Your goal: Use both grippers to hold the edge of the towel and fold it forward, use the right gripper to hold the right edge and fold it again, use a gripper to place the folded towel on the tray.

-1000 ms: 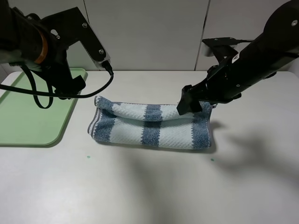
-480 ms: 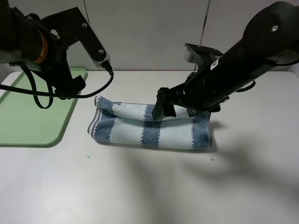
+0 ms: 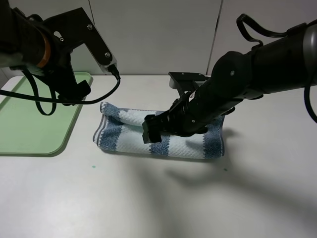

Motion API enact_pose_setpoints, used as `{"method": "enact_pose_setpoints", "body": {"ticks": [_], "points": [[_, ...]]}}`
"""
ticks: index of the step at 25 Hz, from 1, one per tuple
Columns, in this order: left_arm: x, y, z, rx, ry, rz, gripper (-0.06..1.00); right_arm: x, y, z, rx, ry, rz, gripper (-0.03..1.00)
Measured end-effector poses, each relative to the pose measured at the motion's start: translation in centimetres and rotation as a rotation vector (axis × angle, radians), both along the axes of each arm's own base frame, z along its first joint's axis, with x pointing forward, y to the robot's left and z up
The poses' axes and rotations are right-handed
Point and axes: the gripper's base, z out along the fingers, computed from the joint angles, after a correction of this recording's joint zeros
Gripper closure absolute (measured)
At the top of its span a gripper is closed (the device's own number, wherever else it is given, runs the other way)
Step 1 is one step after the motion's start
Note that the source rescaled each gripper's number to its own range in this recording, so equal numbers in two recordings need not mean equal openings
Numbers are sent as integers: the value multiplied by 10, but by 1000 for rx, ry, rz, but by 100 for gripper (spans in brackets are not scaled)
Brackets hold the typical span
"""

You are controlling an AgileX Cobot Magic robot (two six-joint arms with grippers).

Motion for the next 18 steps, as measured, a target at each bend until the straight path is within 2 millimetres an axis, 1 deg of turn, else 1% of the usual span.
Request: {"method": "enact_pose_setpoints", "body": {"ticks": [5,11,14,18], "points": [[0,0,0,0,0,0,-5,3,2,-10,2,1,-26,-3],[0,0,0,0,0,0,-5,8,5,-10,13,-28,-35,-3],[0,0,0,0,0,0,-5,15,12,-8,24,-38,-35,-3],[0,0,0,0,0,0,-5,26,23,-15,15,-7,-17,-3]]}}
